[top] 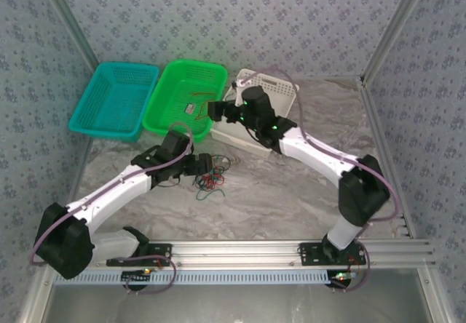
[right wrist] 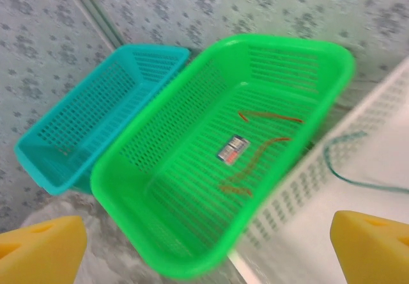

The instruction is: Untangle the cables

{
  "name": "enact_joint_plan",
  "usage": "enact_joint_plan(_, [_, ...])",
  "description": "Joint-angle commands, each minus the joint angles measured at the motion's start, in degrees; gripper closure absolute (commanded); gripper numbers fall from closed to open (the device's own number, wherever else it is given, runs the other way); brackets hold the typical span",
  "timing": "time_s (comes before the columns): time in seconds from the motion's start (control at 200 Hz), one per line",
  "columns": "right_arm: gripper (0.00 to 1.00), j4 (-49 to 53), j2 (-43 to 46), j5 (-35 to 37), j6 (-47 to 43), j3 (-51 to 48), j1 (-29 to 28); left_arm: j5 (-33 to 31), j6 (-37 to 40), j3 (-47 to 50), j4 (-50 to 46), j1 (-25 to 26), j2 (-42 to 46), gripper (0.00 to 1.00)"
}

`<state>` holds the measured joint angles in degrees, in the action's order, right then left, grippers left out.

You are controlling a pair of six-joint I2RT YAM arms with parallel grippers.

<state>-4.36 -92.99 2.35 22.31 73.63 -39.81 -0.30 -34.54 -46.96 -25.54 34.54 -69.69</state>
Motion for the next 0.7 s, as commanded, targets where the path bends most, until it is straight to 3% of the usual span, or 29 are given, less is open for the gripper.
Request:
enact_joint_plan(0.0, [0.00,6.46,4.98,4.31,-0.78,-8.40,0.26,-0.42,1.83,-4.61,-2.82,0.99,-2.26,0.09])
enact_joint_plan(0.15, [0.00,5.72,12.62,8.20,3.76,-18.02,0.25,-0.35,3.84,-9.87,-5.98,2.98,-7.30,0.20])
enact_joint_plan(0.255, [0.00,3.82,16.12,10.31,5.97,-23.05,0.30,-3.60,4.09,-14.66,-10.39,4.93,-11.86,0.26])
enact_joint_plan(0.47, [0.00,4.03,19.69,14.37,8.93,-27.79,0.20,-11.87,5.10,-23.87,-18.91,9.81,-20.45,0.34])
enact_joint_plan(0.695, [0.00,3.67,24.31,17.75,9.95,-32.62,0.44,-13.50,5.71,-29.35,-21.08,11.09,-26.29,0.45])
